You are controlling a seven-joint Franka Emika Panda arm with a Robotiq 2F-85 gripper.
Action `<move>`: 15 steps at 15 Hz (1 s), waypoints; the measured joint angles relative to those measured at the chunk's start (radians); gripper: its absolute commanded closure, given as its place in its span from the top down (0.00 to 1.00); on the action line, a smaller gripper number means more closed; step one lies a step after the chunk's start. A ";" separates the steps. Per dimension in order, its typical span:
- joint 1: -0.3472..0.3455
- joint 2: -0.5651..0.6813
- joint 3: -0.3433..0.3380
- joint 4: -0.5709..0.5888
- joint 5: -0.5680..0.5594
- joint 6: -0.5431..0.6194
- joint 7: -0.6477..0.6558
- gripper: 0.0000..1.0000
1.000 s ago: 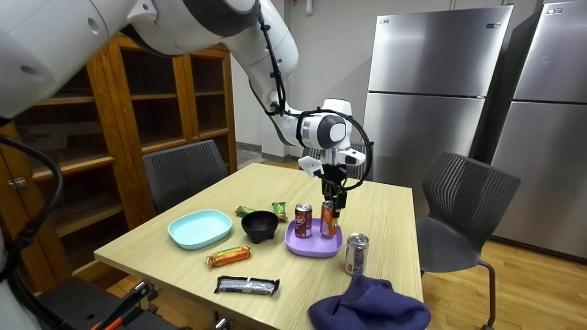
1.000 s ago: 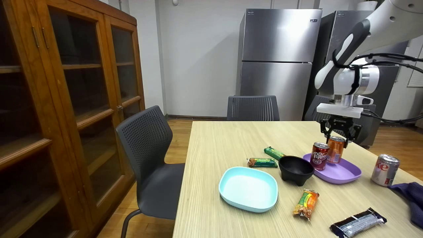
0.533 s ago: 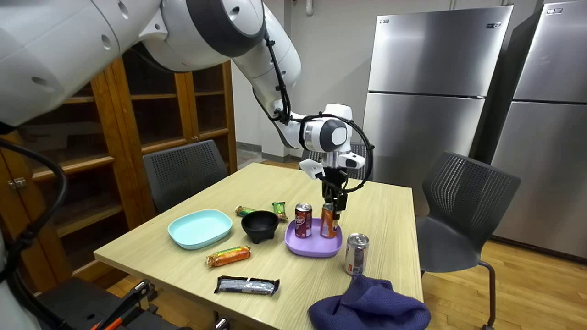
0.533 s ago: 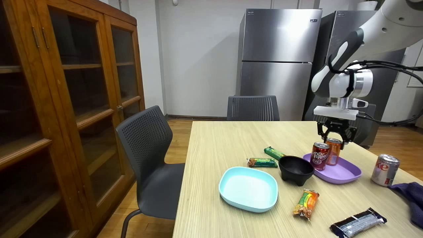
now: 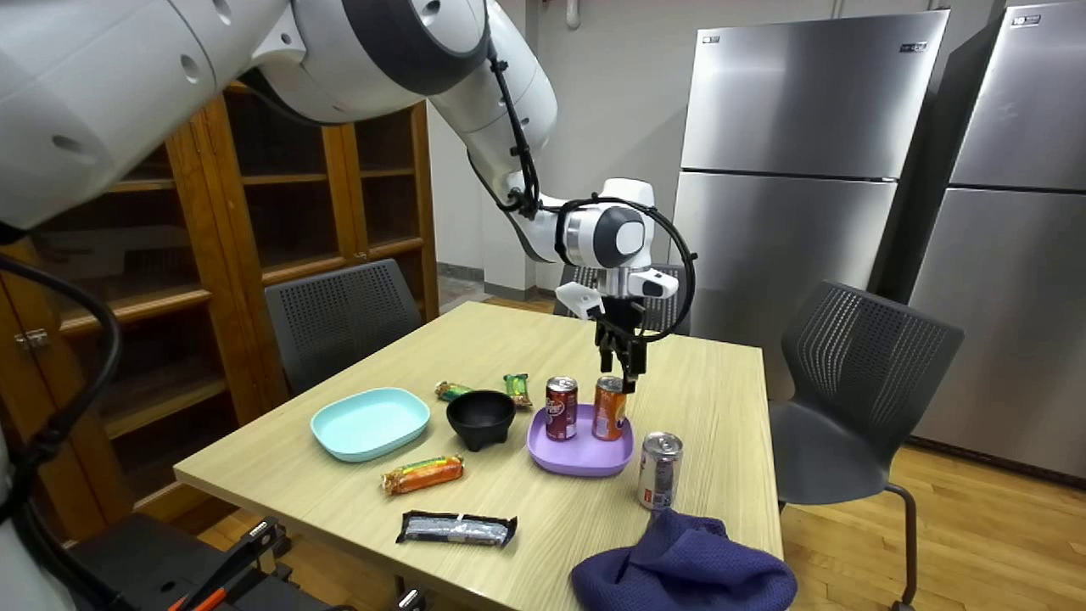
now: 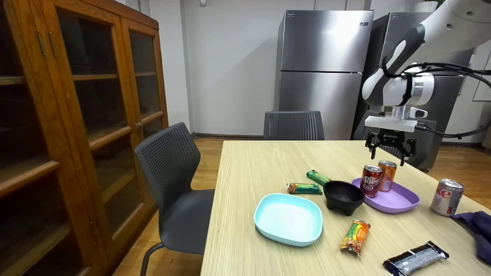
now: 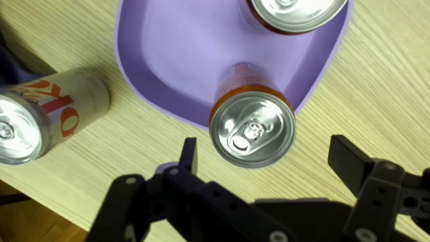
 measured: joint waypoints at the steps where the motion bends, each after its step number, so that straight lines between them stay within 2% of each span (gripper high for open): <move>1: 0.000 -0.016 0.000 -0.007 0.000 -0.001 -0.003 1.00; 5: 0.000 -0.121 -0.001 -0.084 -0.001 -0.012 -0.018 1.00; 11: 0.000 -0.327 -0.019 -0.303 -0.036 -0.014 -0.065 1.00; 15: 0.003 -0.424 -0.061 -0.461 -0.129 0.078 -0.061 1.00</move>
